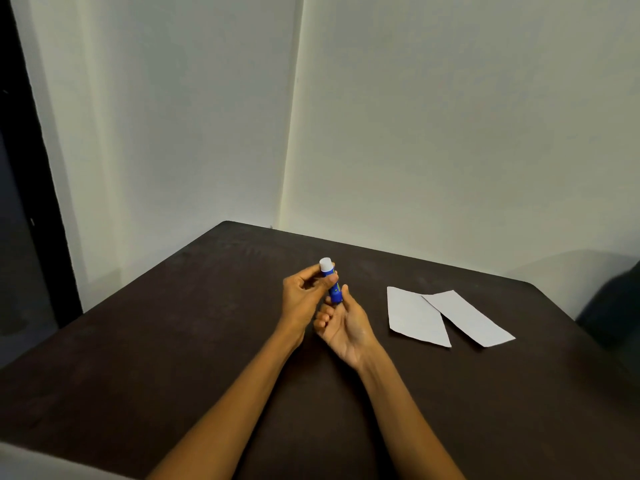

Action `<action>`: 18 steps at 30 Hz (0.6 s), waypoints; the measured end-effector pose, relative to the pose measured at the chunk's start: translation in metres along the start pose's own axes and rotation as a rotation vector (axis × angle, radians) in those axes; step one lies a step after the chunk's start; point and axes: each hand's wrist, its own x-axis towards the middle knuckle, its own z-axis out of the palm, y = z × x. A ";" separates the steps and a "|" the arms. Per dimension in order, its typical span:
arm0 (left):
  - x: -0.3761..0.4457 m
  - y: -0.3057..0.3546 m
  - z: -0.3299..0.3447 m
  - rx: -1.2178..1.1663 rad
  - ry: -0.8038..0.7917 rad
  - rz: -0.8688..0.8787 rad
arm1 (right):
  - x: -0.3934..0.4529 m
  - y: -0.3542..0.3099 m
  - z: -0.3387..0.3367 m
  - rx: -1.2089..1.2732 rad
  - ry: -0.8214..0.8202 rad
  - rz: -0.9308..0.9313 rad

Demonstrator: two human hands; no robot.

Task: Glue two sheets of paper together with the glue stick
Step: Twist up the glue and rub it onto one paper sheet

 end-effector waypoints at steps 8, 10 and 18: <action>-0.001 0.003 0.000 0.006 0.014 0.010 | 0.002 -0.002 0.000 -0.015 -0.002 0.000; -0.001 0.003 0.000 0.016 0.022 0.007 | 0.002 -0.001 -0.001 0.002 -0.016 0.009; -0.003 0.004 0.001 0.058 0.004 0.014 | 0.000 -0.003 -0.004 0.018 -0.068 0.042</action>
